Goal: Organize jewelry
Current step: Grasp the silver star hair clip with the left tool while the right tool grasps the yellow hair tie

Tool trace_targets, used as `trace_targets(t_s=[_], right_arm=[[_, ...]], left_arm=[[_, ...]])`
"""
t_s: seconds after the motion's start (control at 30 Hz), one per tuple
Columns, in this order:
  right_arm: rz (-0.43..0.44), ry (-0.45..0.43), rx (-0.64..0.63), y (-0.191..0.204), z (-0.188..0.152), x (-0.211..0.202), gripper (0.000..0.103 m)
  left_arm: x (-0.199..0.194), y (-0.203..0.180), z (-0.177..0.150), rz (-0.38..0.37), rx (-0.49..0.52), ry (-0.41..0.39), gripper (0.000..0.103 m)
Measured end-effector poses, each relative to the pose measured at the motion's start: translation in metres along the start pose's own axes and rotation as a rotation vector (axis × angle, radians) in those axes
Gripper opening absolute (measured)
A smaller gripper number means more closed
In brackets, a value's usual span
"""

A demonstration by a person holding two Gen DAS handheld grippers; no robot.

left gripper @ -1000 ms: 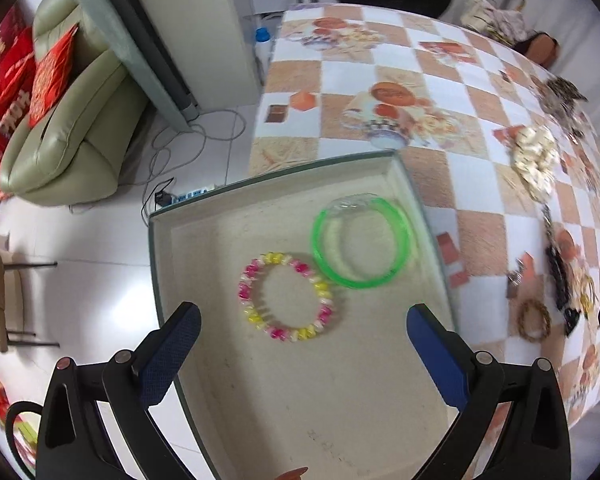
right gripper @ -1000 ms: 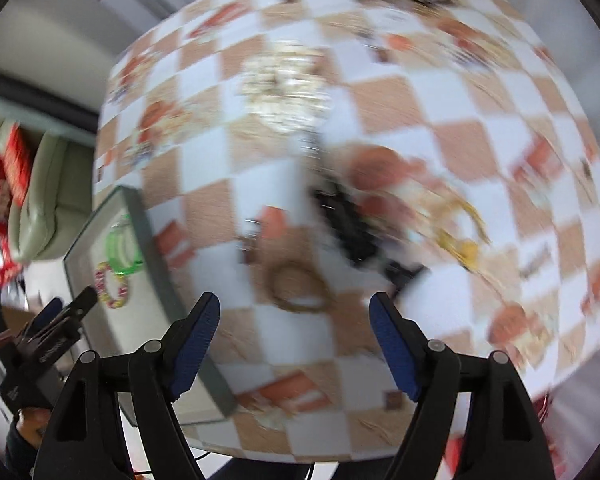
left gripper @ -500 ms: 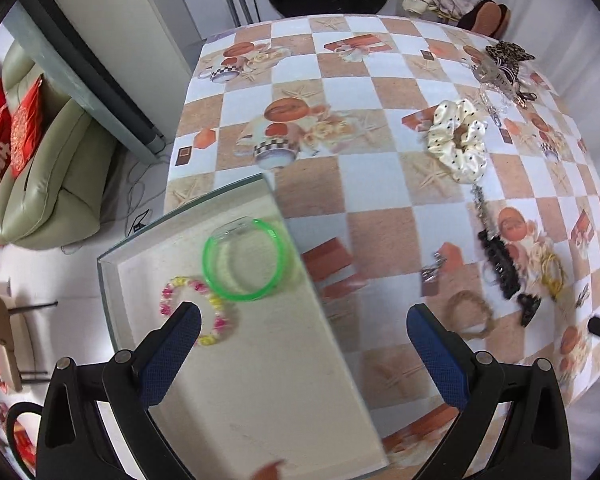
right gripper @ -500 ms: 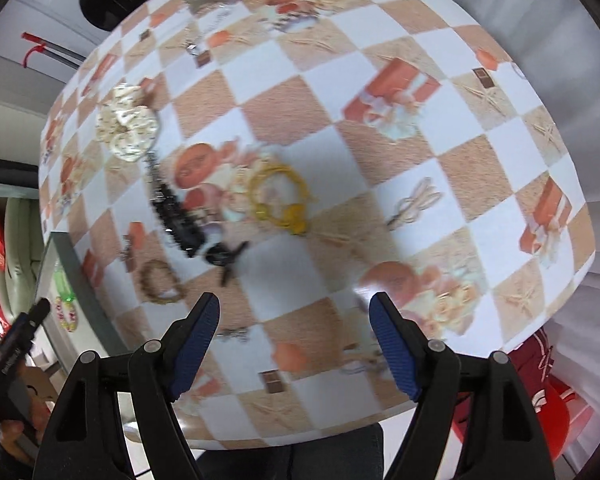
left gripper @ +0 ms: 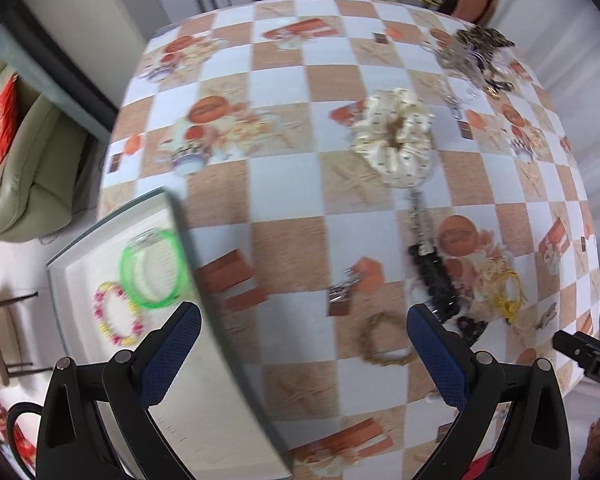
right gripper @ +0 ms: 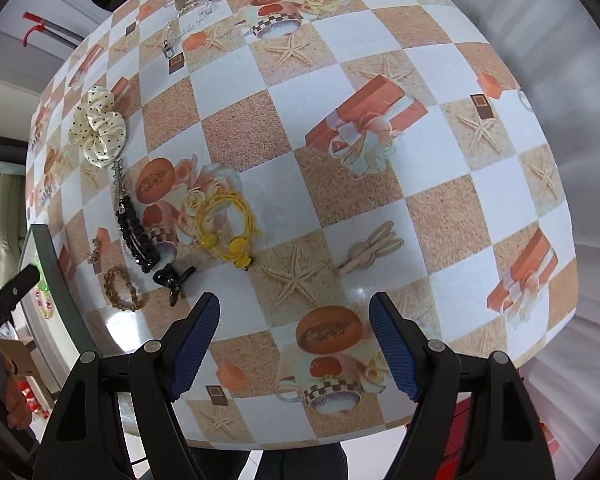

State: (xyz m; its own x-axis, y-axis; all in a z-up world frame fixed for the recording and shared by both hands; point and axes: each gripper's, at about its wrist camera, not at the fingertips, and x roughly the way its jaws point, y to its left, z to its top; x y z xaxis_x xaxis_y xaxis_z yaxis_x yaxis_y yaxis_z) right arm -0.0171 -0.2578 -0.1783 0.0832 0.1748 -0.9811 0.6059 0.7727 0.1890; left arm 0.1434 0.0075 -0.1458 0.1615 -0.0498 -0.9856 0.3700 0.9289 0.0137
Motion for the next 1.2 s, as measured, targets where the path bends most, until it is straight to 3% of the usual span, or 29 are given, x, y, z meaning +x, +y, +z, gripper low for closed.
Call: trace_targets(t_s=[0.4,0.73,0.77,0.83,1.0,1.1,1.17,1.2], right_arm=[[-0.020,0.009,-0.101,0.014,0.026,0.033,0.080],[-0.058,0.011,-0.170,0.022,0.039,0.055,0.080],[-0.061,0.011,-0.174,0.026,0.041,0.058,0.080],[-0.071,0.009,-0.185,0.029,0.041,0.062,0.079],[-0.117,-0.009,-0.201,0.042,0.038,0.073,0.074],[-0.153,-0.029,-0.216,0.052,0.032,0.078,0.071],[-0.159,-0.049,-0.240,0.065,0.025,0.079,0.061],[-0.157,-0.054,-0.253,0.068,0.024,0.078,0.048]], left_arm=[[0.049,-0.050,0.039,-0.038,0.055,0.035,0.103],[0.084,-0.075,0.048,-0.034,0.103,0.084,0.098],[0.087,-0.077,0.049,-0.034,0.108,0.085,0.096],[0.091,-0.080,0.050,-0.029,0.121,0.095,0.083],[0.097,-0.088,0.051,-0.015,0.145,0.096,0.082],[0.095,-0.092,0.051,-0.031,0.153,0.088,0.073],[0.092,-0.094,0.050,-0.040,0.168,0.080,0.062],[0.091,-0.097,0.051,-0.045,0.180,0.076,0.054]])
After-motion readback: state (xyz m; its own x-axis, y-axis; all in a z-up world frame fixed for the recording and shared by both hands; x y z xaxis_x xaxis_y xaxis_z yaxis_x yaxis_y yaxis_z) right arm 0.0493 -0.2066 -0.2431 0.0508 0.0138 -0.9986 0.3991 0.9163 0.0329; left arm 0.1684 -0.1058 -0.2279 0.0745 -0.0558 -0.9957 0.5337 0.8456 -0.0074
